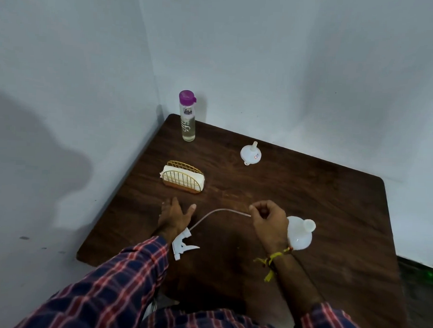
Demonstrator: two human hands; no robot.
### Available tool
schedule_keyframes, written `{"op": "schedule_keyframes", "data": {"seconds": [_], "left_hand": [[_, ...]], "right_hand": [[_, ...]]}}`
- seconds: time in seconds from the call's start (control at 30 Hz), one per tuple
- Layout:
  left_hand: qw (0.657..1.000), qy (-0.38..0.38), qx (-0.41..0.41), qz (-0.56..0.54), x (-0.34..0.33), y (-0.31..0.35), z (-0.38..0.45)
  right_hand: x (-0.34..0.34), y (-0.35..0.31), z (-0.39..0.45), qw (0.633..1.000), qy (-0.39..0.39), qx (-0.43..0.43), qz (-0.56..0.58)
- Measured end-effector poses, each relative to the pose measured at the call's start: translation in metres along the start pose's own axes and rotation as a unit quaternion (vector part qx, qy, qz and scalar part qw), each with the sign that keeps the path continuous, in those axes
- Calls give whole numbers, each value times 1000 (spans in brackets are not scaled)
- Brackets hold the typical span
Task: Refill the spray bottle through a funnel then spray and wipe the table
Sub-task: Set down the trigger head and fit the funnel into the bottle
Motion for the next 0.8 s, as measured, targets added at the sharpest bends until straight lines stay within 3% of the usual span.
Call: {"op": "schedule_keyframes", "data": {"seconds": [0.17,0.33,0.63,0.8], "left_hand": [[990,-95,101,26,-9,25,11],[974,-149,149,83,-16,27,20],[975,-122,152,111,-21,22,32],[975,-138,142,106,-24,19,35]], "right_hand": [[-5,-19,59,999,33,-36,-10],[-17,-15,128,993,-1,-57,-108],[-40,-8,225,954,-117,-98,-257],[-49,2,261,954,-121,-82,-262]]}}
Point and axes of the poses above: each hand's wrist, its own z-axis towards the middle knuckle, its own x-axis out of the back of the hand, y = z × x, the point moved 1 cm from there along z, towards the middle knuckle, and after that the axes turned 15 degrees about -y, right-handed, at the moved point
